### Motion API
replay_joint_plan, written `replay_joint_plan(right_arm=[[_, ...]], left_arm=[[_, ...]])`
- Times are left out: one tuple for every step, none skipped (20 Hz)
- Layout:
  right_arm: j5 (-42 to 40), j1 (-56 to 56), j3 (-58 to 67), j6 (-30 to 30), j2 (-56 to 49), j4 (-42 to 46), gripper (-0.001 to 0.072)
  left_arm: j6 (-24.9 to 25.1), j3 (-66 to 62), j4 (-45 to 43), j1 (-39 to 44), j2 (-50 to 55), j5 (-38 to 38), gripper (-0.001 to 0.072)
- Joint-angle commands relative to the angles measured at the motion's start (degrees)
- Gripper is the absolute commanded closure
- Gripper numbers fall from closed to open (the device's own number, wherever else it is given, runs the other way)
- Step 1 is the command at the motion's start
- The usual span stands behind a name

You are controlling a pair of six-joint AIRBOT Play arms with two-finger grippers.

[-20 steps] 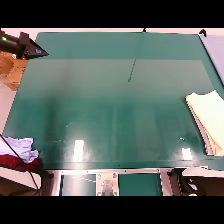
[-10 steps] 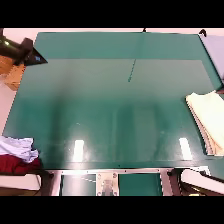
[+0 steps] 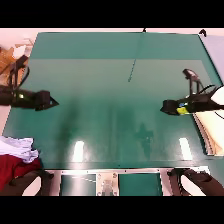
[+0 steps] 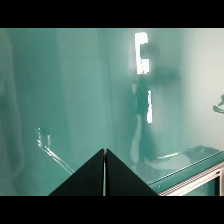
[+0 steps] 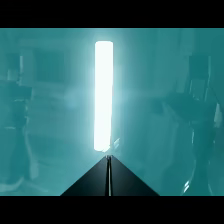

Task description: Fold the shirts.

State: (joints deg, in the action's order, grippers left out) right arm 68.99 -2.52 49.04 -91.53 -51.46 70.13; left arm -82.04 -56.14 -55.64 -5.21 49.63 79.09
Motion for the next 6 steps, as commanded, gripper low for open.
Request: replay_joint_plan(right_arm=[[-1.6, -5.8, -2.7, 0.1, 1.9, -0.7, 0.0696], [-1.7, -6.1, -2.7, 0.1, 1.9, -0.7, 0.0695], [-1.7, -6.3, -2.7, 0.1, 1.9, -0.7, 0.0696], [-1.7, -6.3, -2.7, 0.1, 1.9, -0.7, 0.0696], [-1.7, -6.2, -2.7, 0.1, 1.9, -0.7, 0.0695], [-1.7, -6.2, -2.7, 0.1, 1.9, -0.7, 0.0696]], left_arm=[[0.0, 5.4, -1.0, 0.6, -4.4, -2.0, 0.0683], [0.0, 5.4, -1.0, 0.6, -4.4, -2.1, 0.0683], [-0.7, 5.4, -0.9, 0.6, -4.4, -1.9, 0.0683], [-2.5, 5.4, -0.3, 0.6, -4.4, -1.3, 0.0683], [-3.2, 5.4, 0.5, 0.6, -4.4, -1.0, 0.0684], [-3.2, 5.4, 0.9, 0.6, -4.4, -1.2, 0.0683]])
